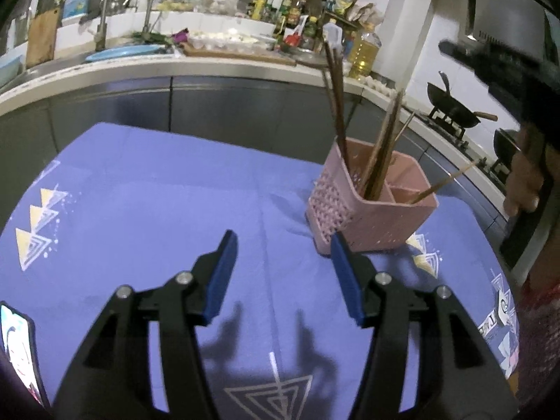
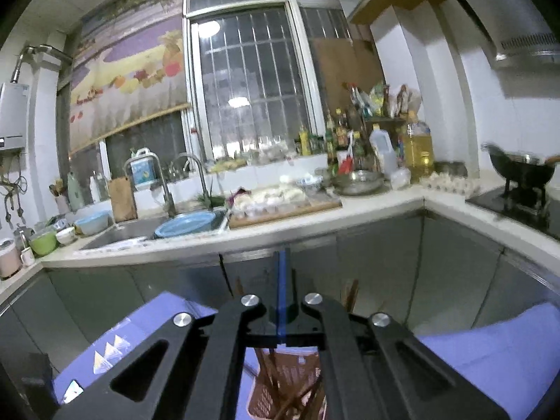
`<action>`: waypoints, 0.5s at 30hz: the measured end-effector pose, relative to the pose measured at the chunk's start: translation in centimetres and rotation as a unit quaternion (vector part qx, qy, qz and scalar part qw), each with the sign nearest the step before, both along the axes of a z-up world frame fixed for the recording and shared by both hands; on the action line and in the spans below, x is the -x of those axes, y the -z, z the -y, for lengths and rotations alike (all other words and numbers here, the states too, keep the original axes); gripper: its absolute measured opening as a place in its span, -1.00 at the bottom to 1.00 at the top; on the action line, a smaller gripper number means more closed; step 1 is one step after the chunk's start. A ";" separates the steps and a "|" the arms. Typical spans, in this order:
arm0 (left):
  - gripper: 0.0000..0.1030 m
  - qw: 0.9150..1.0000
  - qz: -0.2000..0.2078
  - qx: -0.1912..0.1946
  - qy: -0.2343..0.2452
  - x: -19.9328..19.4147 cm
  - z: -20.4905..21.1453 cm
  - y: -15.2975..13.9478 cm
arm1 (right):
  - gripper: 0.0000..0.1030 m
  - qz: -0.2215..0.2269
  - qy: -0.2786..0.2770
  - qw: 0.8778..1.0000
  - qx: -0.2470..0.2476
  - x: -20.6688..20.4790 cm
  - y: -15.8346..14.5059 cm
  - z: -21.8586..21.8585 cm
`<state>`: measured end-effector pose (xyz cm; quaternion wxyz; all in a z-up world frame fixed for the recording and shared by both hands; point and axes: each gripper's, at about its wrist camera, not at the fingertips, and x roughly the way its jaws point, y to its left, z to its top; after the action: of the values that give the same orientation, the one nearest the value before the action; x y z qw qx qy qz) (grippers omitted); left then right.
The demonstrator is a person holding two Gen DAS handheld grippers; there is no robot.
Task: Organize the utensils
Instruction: 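Open the right tool and pull both tools back from the basket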
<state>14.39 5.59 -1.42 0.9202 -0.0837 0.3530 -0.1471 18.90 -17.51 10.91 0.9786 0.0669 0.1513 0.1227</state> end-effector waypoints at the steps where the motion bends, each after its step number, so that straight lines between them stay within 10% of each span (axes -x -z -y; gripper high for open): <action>1: 0.03 1.000 -0.003 0.000 0.000 0.0 -0.1 0.2 | -1.00 -0.011 0.002 1.000 -0.002 0.0 1.3 0.1; 15: 0.03 0.999 -0.019 -0.009 0.024 2.6 1.9 1.2 | -1.00 -0.101 0.013 0.988 -0.120 10.4 9.6 4.0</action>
<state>11.77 3.72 -2.65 0.9102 -0.0694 0.3736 -0.1647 8.53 -21.54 1.28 0.9447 0.1980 0.2322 0.1200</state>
